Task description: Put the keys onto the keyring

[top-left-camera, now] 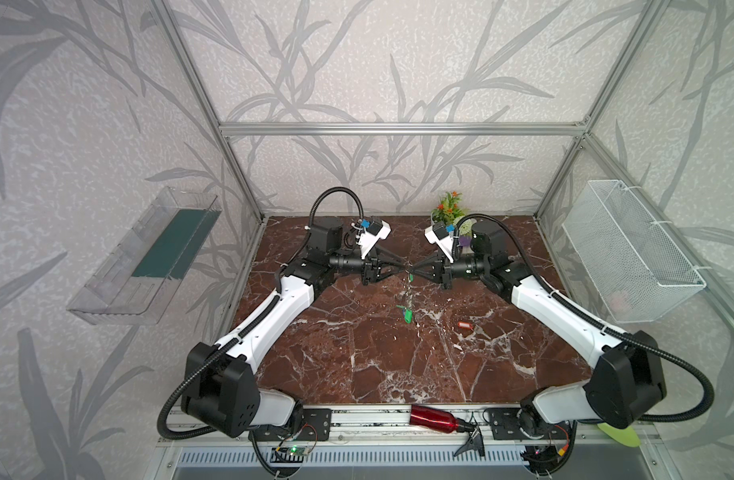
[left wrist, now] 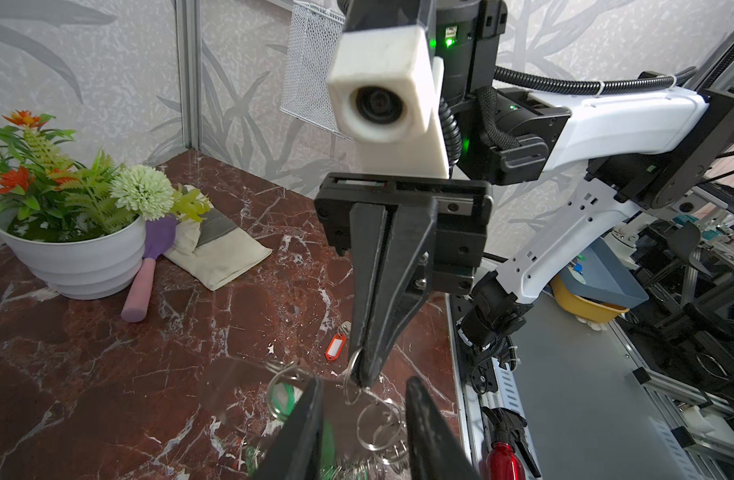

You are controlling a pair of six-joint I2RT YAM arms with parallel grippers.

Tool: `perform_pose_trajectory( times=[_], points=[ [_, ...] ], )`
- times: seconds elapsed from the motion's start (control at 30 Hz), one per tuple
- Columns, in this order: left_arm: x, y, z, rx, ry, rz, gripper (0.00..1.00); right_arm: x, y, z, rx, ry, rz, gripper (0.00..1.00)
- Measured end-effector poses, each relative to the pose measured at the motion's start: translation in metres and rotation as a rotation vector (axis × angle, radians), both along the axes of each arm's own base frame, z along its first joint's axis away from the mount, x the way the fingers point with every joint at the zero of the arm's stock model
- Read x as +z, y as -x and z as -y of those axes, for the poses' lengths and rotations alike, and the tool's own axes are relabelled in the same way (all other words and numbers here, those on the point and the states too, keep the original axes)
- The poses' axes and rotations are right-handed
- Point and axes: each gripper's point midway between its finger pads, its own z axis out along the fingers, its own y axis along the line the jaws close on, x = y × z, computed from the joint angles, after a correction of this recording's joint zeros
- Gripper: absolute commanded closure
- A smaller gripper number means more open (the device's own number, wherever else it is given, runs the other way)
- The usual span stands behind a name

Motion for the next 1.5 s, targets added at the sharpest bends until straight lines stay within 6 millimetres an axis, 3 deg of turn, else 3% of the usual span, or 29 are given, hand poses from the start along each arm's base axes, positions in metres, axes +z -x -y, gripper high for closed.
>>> perform_pose_trajectory(
  times=[0.53, 1.0, 1.33, 1.5],
  points=[
    [-0.009, 0.005, 0.009, -0.052, -0.016, -0.040, 0.72, 0.002, 0.003, -0.001, 0.016, -0.003, -0.006, 1.00],
    [-0.016, 0.009, 0.009, -0.062, -0.039, -0.055, 0.96, 0.001, 0.007, -0.002, 0.029, 0.000, -0.015, 1.00],
    [-0.012, 0.009, 0.010, -0.055, -0.058, -0.056, 1.00, 0.004, 0.008, -0.001, 0.033, -0.002, 0.005, 1.00],
    [-0.009, 0.011, 0.011, -0.060, -0.084, -0.013, 1.00, 0.008, 0.010, 0.001, 0.022, -0.003, 0.024, 0.84]
  ],
)
